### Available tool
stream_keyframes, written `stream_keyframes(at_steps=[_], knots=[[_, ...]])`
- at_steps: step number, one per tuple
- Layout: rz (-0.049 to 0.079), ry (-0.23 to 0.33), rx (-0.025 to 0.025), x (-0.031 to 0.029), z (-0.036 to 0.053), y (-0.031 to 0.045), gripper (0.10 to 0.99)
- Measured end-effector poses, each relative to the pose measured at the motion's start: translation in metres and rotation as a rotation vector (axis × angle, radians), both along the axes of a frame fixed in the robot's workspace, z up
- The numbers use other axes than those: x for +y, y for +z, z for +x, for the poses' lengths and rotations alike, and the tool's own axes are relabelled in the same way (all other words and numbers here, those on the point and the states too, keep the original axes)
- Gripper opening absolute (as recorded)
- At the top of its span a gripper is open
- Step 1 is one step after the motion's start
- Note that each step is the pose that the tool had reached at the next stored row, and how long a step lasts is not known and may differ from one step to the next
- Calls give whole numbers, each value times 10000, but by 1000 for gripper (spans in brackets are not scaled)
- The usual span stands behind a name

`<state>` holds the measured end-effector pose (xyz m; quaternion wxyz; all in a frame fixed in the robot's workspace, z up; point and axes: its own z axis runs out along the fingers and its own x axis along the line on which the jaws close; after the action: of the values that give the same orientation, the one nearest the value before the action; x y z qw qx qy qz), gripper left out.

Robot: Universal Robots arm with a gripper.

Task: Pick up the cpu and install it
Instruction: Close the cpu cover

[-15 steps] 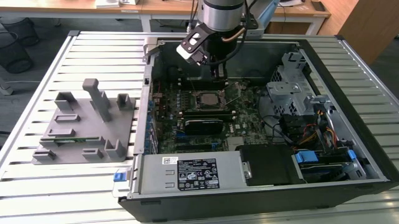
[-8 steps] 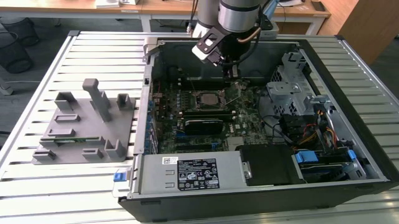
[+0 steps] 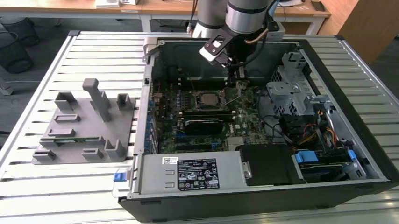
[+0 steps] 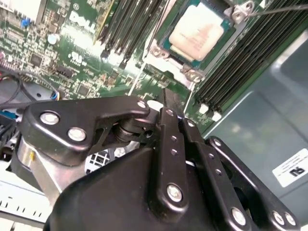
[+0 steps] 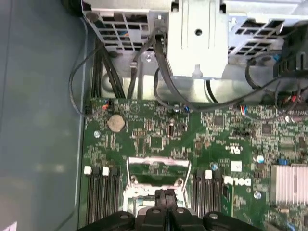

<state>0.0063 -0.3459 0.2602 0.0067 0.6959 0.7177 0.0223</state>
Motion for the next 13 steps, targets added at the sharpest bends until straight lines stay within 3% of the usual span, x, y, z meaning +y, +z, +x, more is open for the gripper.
stream_keyframes(at_steps=[13], knots=[[0,99,3,53,221,-16,106]])
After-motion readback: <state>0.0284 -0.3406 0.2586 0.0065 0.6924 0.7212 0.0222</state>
